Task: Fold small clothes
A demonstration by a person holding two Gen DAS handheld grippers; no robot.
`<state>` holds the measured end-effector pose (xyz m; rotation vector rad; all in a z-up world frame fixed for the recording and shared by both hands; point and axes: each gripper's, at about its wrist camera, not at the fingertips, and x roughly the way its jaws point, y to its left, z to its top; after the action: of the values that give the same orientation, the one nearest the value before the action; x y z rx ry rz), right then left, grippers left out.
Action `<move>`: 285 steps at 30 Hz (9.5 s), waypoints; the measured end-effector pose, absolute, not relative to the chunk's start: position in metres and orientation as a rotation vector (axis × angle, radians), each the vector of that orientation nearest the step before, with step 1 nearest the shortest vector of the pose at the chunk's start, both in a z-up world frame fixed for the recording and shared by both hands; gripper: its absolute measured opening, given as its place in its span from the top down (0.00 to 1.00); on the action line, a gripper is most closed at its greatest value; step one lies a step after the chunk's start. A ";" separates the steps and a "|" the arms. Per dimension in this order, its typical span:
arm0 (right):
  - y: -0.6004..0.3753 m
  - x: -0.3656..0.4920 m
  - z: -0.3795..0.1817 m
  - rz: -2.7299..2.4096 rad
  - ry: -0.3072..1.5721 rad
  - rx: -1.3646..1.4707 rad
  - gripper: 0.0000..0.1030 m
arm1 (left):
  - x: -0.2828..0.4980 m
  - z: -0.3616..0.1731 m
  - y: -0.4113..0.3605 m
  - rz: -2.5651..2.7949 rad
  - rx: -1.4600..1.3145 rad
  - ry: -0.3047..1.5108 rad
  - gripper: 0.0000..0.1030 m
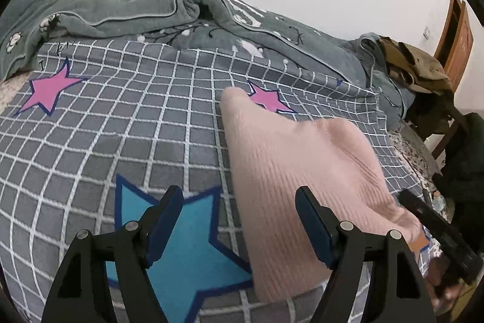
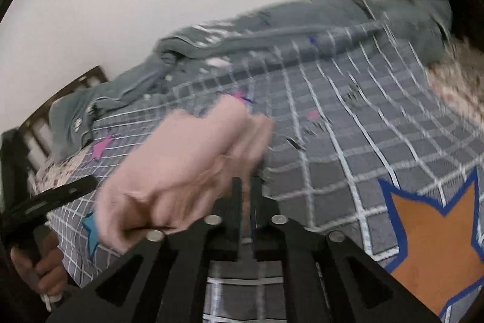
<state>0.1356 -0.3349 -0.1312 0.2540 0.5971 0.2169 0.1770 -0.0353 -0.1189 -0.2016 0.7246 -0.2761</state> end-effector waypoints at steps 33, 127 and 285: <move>-0.304 0.200 -0.113 0.194 0.699 0.218 0.37 | 0.210 -0.124 0.002 -0.359 -0.335 0.678 0.27; -0.197 0.243 -0.139 0.384 0.654 0.137 0.84 | 0.230 -0.146 0.027 -0.248 -0.167 0.735 0.33; -0.221 0.087 -0.058 0.178 0.667 0.095 0.31 | 0.067 -0.066 0.012 -0.099 -0.070 0.615 0.06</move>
<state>0.0866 -0.2207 -0.0584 0.0947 0.6665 0.1782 0.0668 0.0116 -0.0655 -0.0697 0.6147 -0.0992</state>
